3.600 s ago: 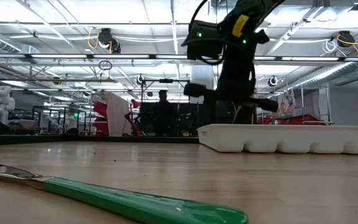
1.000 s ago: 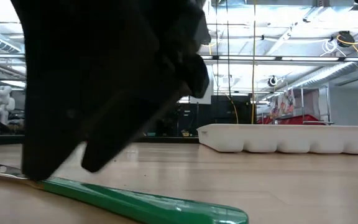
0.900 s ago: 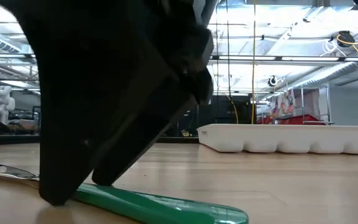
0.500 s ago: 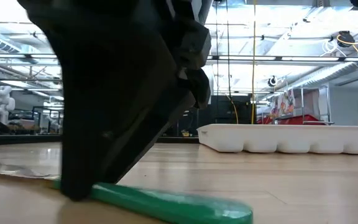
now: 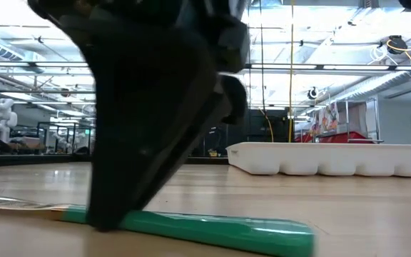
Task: Sort silverware
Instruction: Put the green table knife into the white cutlery tray
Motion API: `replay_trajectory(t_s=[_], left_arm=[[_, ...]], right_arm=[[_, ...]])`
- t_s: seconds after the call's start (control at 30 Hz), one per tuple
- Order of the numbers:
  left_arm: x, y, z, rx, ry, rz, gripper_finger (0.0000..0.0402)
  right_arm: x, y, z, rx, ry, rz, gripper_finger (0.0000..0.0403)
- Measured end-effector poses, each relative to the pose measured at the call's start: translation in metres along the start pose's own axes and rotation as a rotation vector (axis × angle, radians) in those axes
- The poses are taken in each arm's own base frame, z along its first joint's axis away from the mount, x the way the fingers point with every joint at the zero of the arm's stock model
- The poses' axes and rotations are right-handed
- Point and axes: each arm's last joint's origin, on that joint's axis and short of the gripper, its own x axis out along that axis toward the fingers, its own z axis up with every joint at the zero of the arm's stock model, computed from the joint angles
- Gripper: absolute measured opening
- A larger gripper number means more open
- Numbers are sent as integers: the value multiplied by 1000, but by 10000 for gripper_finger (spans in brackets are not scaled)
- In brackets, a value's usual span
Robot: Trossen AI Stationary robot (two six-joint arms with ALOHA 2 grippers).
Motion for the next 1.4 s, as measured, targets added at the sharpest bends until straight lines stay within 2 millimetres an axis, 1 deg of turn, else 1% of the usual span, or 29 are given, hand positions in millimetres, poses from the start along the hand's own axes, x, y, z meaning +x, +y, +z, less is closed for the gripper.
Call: replay_trajectory(t_s=[0.2, 0.3, 0.43, 0.6, 0.73, 0.87, 1.1, 1.23, 1.33, 1.4], left_arm=[[0, 0, 0, 2, 0, 0, 169], [0, 0, 0, 19, 0, 0, 169], [0, 0, 0, 24, -1, 1, 169], [0, 0, 0, 27, -2, 2, 169], [0, 0, 0, 31, -5, 7, 169], [0, 1, 0, 47, -12, 11, 169], [0, 1, 0, 47, -15, 14, 169], [0, 1, 0, 47, -16, 14, 169], [0, 0, 0, 49, -17, 13, 169], [-1, 0, -1, 53, -18, 10, 169]], right_arm=[[-22, -2, -7, 17, 17, -70, 1], [-29, -5, -10, 10, 29, -111, 1], [-35, -13, -14, 8, 77, -183, 0], [-37, -21, -18, -11, 142, -253, 0], [-42, -23, -19, -33, 150, -263, 0], [-52, -31, -12, -10, 149, -255, 1], [-88, -50, 7, 16, 97, -230, 3], [-104, -68, 16, 10, 111, -248, 2], [-108, -79, 24, -3, 91, -269, 2], [-108, -82, 28, -22, 88, -249, 1]])
